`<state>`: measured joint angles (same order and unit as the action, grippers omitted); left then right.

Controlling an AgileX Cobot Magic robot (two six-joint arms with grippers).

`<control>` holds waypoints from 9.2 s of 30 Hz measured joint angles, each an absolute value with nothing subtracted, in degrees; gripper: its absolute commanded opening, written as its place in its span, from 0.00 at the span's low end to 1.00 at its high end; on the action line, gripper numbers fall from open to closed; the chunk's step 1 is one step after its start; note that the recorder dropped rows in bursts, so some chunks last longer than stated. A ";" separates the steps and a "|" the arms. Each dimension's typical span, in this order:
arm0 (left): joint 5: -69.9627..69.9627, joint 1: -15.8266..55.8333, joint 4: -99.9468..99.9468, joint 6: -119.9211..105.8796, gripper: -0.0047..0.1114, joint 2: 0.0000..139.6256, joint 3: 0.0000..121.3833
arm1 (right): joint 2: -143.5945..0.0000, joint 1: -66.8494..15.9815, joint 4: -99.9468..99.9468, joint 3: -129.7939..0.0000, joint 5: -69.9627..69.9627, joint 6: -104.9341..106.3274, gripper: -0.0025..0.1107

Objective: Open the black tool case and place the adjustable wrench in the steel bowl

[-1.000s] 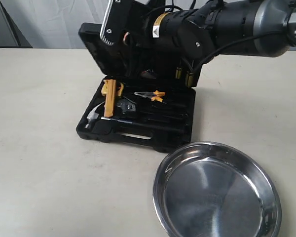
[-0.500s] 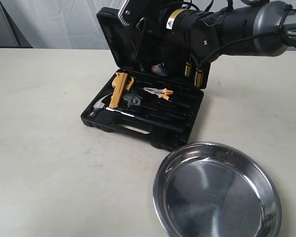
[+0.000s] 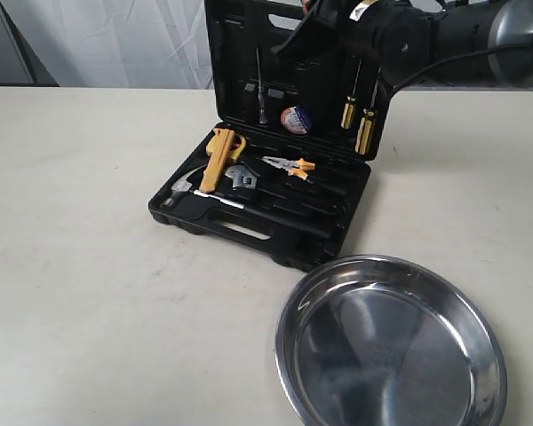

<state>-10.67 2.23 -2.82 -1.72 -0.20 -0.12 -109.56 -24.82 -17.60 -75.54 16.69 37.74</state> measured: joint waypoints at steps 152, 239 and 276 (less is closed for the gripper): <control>-10.67 2.23 -2.82 -1.72 0.04 -0.20 -0.12 | -84.42 -31.65 -10.86 -54.80 -47.13 14.71 0.01; -10.67 2.23 -2.92 -1.72 0.04 -0.20 -0.12 | -0.40 -4.36 -17.59 -0.26 -2.01 14.02 0.01; -10.67 2.23 -2.92 -1.72 0.04 -0.20 -0.12 | -0.40 -4.26 -17.35 -0.26 -2.01 14.12 0.01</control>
<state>-10.67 2.23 -2.92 -1.72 -0.20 -0.12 -0.40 -4.26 -17.35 -0.26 -2.01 14.12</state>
